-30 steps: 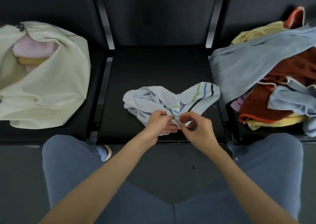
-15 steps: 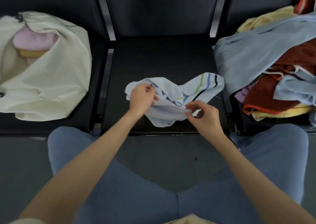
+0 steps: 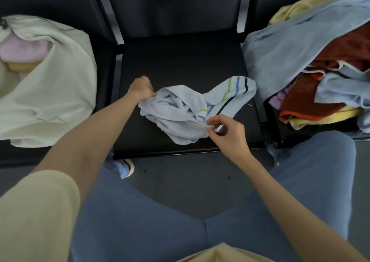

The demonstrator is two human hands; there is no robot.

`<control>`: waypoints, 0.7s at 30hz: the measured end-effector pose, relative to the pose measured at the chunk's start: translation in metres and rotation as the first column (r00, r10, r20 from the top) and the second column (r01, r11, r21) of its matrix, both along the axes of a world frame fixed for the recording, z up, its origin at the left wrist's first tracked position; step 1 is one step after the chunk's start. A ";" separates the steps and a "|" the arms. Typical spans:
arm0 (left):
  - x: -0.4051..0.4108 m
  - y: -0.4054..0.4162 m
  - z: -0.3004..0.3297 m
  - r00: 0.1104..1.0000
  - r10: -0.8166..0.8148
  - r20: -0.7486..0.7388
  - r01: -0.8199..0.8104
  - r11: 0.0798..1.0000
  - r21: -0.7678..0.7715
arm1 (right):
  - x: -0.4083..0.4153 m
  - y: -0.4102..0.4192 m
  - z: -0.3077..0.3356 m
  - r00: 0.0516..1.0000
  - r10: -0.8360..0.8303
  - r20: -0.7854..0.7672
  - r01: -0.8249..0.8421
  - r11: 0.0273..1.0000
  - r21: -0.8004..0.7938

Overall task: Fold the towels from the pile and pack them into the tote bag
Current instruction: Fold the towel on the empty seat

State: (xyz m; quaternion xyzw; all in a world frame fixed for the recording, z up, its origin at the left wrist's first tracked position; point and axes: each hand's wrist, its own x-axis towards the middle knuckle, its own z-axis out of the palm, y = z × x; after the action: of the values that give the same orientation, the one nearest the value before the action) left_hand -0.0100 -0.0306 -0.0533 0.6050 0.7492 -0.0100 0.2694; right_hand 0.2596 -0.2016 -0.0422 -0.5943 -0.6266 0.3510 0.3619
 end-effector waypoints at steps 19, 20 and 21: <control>-0.025 -0.031 0.159 0.975 0.057 -0.217 0.064 0.856 0.514 | 0.033 0.018 0.095 0.913 -0.355 -0.202 0.401 0.872 0.280; -0.023 -0.035 0.167 0.983 0.077 -0.168 0.033 0.821 0.570 | 0.033 0.021 0.104 0.898 -0.371 -0.237 0.430 0.853 0.296; -0.021 -0.039 0.176 0.990 0.100 -0.100 -0.015 0.776 0.631 | 0.033 0.023 0.113 0.883 -0.386 -0.266 0.457 0.834 0.310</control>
State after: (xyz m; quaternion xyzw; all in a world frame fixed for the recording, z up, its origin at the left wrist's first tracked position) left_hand -0.0307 -0.0699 0.1226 0.6352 0.7432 0.2100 0.0042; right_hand 0.2922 -0.1782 0.0710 -0.6038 -0.4953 0.1960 0.5930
